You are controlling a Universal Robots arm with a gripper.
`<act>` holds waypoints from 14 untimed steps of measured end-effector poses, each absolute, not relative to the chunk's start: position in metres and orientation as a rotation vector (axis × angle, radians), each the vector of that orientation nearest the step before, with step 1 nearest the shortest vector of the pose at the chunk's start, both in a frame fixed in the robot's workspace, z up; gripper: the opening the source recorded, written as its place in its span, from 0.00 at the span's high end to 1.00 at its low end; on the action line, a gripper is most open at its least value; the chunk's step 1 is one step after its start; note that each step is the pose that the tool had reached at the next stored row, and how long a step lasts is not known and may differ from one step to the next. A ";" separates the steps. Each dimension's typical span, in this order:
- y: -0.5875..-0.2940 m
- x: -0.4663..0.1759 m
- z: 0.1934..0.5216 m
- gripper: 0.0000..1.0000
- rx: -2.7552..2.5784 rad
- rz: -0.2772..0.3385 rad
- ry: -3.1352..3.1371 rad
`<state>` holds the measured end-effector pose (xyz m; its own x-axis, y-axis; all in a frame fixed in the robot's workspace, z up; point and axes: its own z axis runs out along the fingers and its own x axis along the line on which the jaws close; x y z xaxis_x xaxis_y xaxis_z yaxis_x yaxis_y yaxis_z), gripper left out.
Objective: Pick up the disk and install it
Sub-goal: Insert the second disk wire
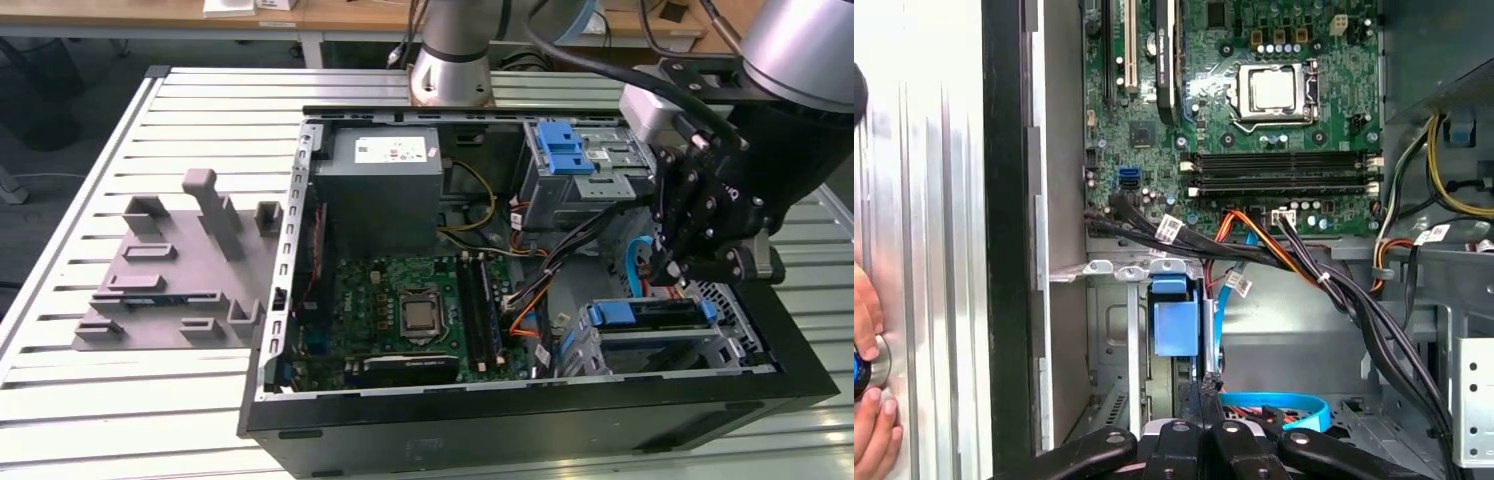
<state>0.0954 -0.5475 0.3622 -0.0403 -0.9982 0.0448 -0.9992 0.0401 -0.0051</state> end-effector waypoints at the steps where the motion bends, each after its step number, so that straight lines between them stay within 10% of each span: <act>1: -0.548 0.095 0.366 0.89 2.156 0.054 -2.245; 14: -0.544 0.092 0.382 0.89 2.156 0.054 -2.245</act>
<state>0.0919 -0.5436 0.3819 -0.0403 -0.9982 0.0446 -0.9992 0.0401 -0.0051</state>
